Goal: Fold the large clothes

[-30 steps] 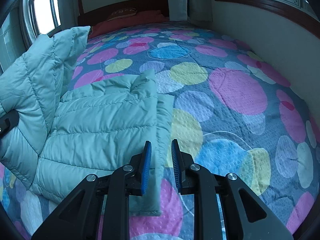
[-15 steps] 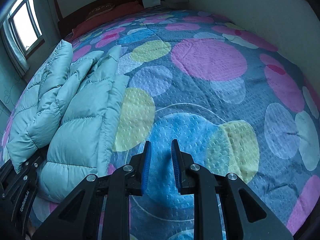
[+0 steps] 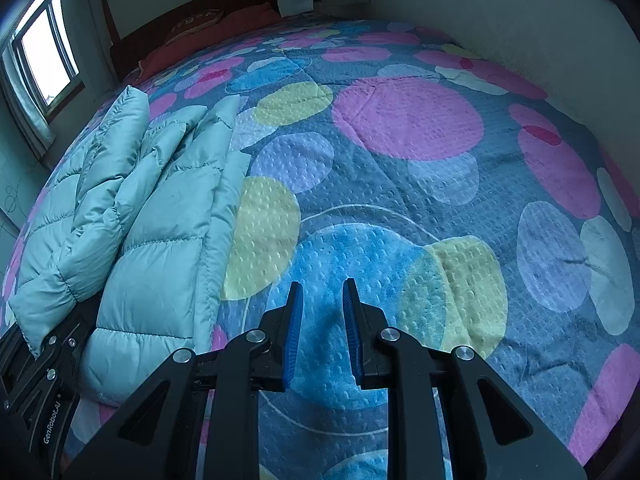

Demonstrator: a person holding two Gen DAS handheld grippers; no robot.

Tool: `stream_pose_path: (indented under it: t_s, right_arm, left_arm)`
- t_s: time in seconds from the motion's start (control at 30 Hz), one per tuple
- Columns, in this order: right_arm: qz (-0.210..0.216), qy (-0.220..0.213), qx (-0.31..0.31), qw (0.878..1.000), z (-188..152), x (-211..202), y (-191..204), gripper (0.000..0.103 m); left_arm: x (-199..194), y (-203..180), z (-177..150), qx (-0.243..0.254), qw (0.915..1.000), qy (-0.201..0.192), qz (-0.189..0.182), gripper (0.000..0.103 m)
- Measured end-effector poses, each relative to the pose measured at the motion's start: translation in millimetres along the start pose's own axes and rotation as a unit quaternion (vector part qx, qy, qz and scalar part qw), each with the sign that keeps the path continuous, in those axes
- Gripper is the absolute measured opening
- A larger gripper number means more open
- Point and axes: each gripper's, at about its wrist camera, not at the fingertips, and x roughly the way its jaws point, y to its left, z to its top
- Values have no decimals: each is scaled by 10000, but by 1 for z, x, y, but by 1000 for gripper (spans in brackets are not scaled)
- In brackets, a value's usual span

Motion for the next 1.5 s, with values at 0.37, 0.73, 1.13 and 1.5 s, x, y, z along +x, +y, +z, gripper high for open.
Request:
stream_pose_path:
  t_s: [0.37,0.73,1.13,1.5]
  right_arm:
    - [-142,-84,-72,9998,-3,-14,4,21]
    - [-250,-201,-166,9993,-5,-29,11,21]
    - [16,-369,-73,9993,15,-39,30,21]
    - [1837,-396,1097,9760,54,-16,51,62]
  left_arm:
    - [-25,-6,2,-98,9986,-141,-494,41]
    - [-87,17,4,-331,9939,-569,-886,50]
    - [-86,158,4,-2570,9629,-740,-366,52]
    - [-11,235,-27,-4589,8786,-301,-1286,58]
